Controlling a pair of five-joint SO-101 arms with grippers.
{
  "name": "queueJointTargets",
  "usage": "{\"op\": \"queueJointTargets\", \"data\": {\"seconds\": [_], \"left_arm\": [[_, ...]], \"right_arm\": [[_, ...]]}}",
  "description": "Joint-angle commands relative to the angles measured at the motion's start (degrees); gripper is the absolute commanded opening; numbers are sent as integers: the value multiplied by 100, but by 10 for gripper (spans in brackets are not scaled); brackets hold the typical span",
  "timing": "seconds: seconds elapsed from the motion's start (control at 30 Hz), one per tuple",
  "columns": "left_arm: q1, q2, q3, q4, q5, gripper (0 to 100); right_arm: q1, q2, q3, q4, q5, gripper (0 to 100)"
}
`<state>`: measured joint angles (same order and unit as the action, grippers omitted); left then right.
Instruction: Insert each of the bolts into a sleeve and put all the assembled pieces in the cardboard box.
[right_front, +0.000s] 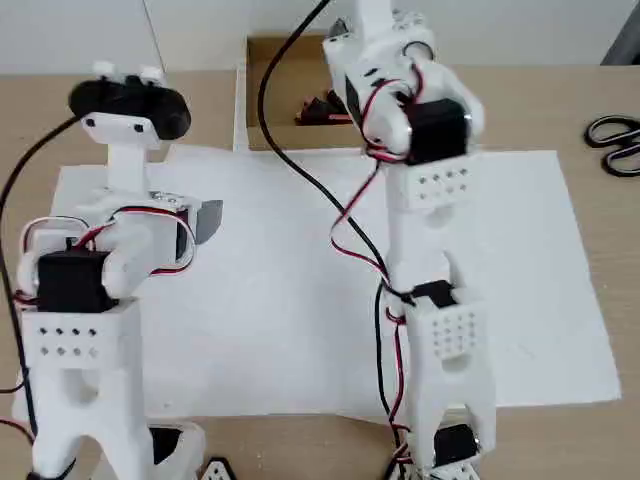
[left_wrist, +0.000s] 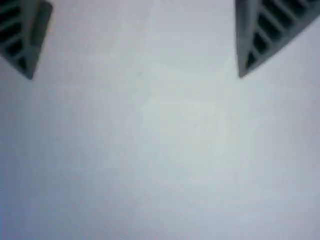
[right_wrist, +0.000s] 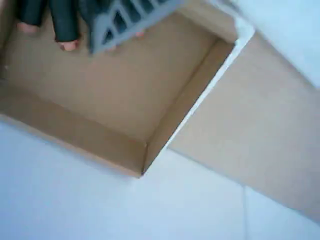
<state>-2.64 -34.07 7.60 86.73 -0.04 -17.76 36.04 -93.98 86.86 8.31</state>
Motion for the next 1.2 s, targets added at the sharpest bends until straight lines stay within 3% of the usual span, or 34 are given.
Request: {"op": "queueJointTargets", "data": {"seconds": [0.0,0.17,0.4,0.53,0.8,1.0,1.17], "left_arm": [[26,-167,-681,264,-53,246],[70,-255,-1270,756,-79,246],[1020,-1486,-1297,1284,-290,246],[1020,-2127,-769,1371,-132,246],[985,-4070,1543,1266,-88,246],[1020,-5231,1736,1143,79,216],[985,-5873,1780,1125,105,207]], "right_arm": [[-127,-1341,-237,1165,62,136],[-84,-2378,-158,1349,70,136],[-251,-3723,985,1393,53,136],[13,-4919,3305,1367,35,136],[708,-8382,8264,1218,18,136],[1569,-10738,11604,541,53,136],[1877,-12945,13187,-171,62,136]]}}
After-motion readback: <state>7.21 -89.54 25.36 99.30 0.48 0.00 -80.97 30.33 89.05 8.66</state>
